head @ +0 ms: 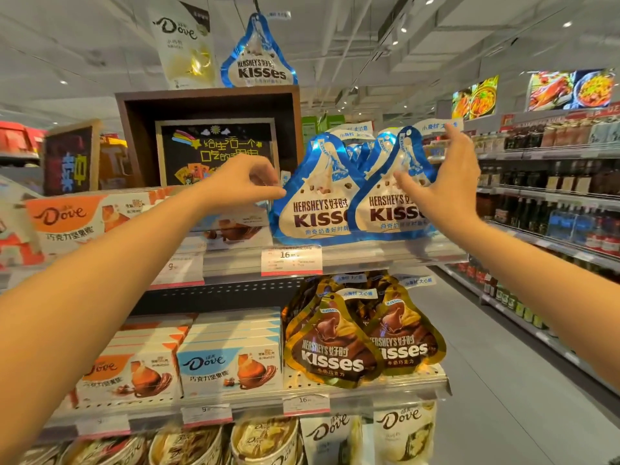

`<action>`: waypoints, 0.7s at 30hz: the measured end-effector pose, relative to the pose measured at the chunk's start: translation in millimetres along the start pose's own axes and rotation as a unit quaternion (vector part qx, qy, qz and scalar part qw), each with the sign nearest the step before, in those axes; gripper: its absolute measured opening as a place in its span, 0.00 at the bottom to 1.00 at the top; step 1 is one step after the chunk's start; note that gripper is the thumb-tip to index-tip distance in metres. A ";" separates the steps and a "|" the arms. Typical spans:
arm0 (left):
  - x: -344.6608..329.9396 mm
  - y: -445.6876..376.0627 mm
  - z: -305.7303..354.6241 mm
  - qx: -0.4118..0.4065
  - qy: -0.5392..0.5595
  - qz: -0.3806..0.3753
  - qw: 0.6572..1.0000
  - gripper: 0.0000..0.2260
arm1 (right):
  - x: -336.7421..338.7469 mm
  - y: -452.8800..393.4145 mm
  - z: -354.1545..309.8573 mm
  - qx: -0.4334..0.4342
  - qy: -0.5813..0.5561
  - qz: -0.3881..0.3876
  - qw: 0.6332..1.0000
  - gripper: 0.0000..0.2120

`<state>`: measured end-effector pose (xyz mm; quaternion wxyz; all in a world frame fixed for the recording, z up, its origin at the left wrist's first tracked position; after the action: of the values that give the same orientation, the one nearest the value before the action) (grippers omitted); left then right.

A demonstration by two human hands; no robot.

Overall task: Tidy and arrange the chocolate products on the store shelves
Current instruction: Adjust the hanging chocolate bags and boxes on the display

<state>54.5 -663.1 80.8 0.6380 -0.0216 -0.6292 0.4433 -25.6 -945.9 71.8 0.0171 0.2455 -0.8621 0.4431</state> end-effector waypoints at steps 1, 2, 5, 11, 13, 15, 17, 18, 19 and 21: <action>3.6 6.0 -4.0 0.001 -0.016 -0.014 1.000 0.13 | 3.0 4.3 -14.7 0.038 -0.003 0.023 0.999 0.39; 6.6 11.9 -9.4 0.006 -0.039 -0.034 0.999 0.14 | 2.9 9.3 -31.6 0.077 -0.009 0.036 0.996 0.36; 21.3 27.4 -23.8 0.015 -0.119 -0.075 0.990 0.22 | -14.5 30.2 -89.4 0.194 -0.028 0.004 0.981 0.27; 51.3 57.1 -64.7 0.049 -0.231 -0.162 0.958 0.30 | -101.0 76.2 -180.2 0.314 0.056 -0.274 0.907 0.24; 56.6 63.4 -83.0 0.074 -0.208 -0.183 0.958 0.31 | -135.0 86.9 -193.1 0.308 0.124 -0.358 0.872 0.32; 54.7 67.5 -94.0 0.091 -0.176 -0.215 0.956 0.32 | -165.8 91.6 -197.6 0.287 0.182 -0.417 0.843 0.40; 54.8 65.3 -100.0 0.092 -0.157 -0.225 0.957 0.35 | -192.2 92.1 -194.5 0.243 0.221 -0.470 0.819 0.43; 55.2 61.9 -101.6 0.089 -0.152 -0.223 0.959 0.34 | -202.8 91.8 -191.1 0.217 0.236 -0.495 0.808 0.43; 55.1 57.7 -103.0 0.084 -0.147 -0.221 0.960 0.31 | -210.5 91.9 -188.1 0.195 0.248 -0.515 0.797 0.41; 52.4 51.0 -105.4 0.083 -0.142 -0.230 0.959 0.27 | -219.7 92.5 -184.4 0.165 0.263 -0.540 0.783 0.36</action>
<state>103.9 -545.3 70.2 0.6264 0.2403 -0.6623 0.3336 92.3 -668.8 59.6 0.4384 0.5439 -0.4648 0.5440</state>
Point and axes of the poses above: each hand's wrist, its own y-axis away from the middle knuckle, its own x-axis out of the back of the hand, z = x × y, the point moved 10 cm from there along -y, towards the middle knuckle, and after that the axes turned 13 degrees about -x, right-handed, at the moved point
